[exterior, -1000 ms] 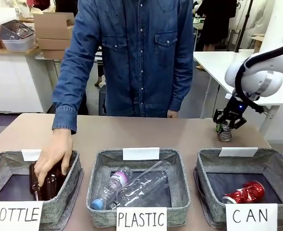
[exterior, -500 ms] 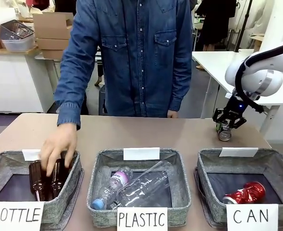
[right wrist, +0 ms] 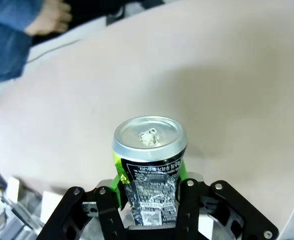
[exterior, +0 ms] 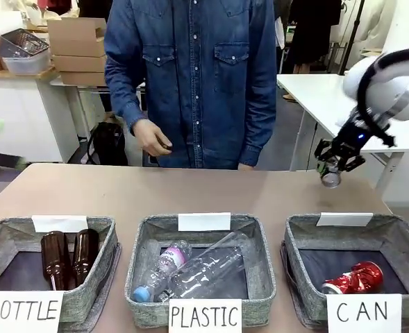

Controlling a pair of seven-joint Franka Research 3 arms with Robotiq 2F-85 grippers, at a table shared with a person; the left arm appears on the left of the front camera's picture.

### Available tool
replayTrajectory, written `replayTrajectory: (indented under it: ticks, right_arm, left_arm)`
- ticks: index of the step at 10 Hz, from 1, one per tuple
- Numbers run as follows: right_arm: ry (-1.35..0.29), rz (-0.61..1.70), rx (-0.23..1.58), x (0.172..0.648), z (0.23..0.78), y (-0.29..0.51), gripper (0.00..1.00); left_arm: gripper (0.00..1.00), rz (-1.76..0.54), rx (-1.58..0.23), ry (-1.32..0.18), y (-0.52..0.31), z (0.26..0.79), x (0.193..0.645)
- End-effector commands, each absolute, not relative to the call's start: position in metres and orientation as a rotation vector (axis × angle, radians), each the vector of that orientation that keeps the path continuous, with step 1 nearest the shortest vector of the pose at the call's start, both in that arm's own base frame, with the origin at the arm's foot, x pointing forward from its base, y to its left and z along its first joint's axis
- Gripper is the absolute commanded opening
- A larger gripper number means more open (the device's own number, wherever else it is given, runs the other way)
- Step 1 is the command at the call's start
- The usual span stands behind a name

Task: Sort the can waste into the basket.
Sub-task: Pick up the can waste from the table and place it in the right Fabric basket.

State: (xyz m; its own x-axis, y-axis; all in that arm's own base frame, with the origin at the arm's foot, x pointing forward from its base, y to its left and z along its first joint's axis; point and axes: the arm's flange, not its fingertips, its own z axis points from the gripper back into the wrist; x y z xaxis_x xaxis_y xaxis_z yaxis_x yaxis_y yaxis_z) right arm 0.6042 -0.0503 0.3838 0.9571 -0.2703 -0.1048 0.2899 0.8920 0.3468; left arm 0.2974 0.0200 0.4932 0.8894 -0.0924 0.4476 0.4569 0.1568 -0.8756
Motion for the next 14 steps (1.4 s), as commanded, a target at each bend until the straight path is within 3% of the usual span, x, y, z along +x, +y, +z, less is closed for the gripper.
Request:
replayTrajectory:
  ticks: [1, 3, 4, 7, 8, 12, 13, 14]
  right_arm:
    - [0.087, -0.256, 0.419, 0.549, 0.429, -0.053, 0.00]
    - [0.126, -0.133, 0.462, 0.482, 0.471, -0.036, 0.00]
    - [0.206, 0.046, 0.488, 0.440, 0.482, -0.019, 0.00]
    - [0.339, 0.526, 0.427, 0.359, 0.466, 0.017, 0.00]
    - [0.345, 0.600, 0.409, 0.342, 0.458, 0.022, 0.00]
    - [0.295, 0.687, 0.433, 0.331, 0.450, 0.019, 0.00]
    - [0.276, 0.688, 0.453, 0.334, 0.451, 0.017, 0.63]
    - [0.276, 0.710, 0.436, 0.334, 0.451, 0.019, 0.96]
  left_arm:
    - [1.00, -0.452, -1.414, -0.158, -0.029, 0.446, 0.322]
    - [1.00, -0.467, -1.400, 0.003, -0.063, 0.417, 0.332]
    - [1.00, -0.473, -1.416, 0.080, -0.075, 0.400, 0.334]
    - [1.00, -0.494, -1.295, 0.166, -0.094, 0.369, 0.338]
    - [1.00, -0.463, -1.400, 0.142, -0.093, 0.378, 0.328]
    - [1.00, -0.463, -1.400, 0.142, -0.093, 0.378, 0.328]
    - [1.00, -0.463, -1.400, 0.142, -0.093, 0.378, 0.328]
    - [1.00, -0.463, -1.400, 0.142, -0.093, 0.378, 0.328]
